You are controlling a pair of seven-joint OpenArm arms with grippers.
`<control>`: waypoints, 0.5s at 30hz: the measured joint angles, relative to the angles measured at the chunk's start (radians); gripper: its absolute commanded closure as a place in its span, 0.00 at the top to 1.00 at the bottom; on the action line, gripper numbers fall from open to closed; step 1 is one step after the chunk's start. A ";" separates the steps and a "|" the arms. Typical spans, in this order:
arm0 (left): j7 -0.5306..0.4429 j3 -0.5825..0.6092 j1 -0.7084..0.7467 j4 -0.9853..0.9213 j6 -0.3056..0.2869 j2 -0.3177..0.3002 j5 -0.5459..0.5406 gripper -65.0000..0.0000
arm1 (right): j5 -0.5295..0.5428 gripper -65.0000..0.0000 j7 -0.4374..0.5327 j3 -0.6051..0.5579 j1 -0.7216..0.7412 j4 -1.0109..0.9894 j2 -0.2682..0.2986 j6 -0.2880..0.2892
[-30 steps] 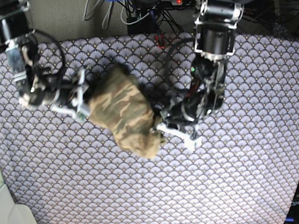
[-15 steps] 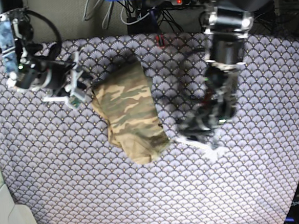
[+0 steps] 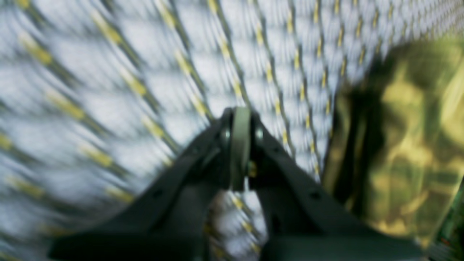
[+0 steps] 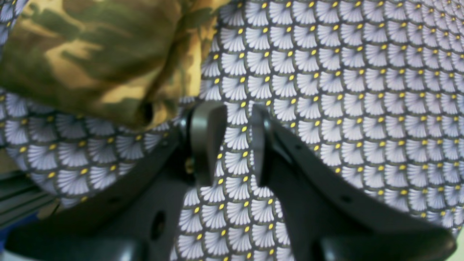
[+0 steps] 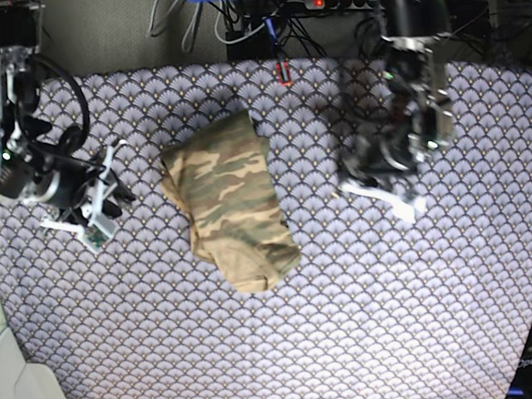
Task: Fold the T-shirt properly
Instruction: 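Release the bundle and pull both grippers away from it, then grasp the bundle edge with the left gripper and lift it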
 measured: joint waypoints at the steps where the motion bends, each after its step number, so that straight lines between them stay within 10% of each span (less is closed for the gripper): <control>1: -0.003 0.001 0.004 0.000 -0.001 0.019 -0.006 0.00 | -0.002 0.24 0.000 -0.014 0.012 -0.027 0.002 0.000; 15: -0.175 0.196 -0.130 -0.208 -0.004 0.154 0.161 0.00 | -0.006 0.24 0.039 -0.089 -0.079 -0.074 -0.076 0.000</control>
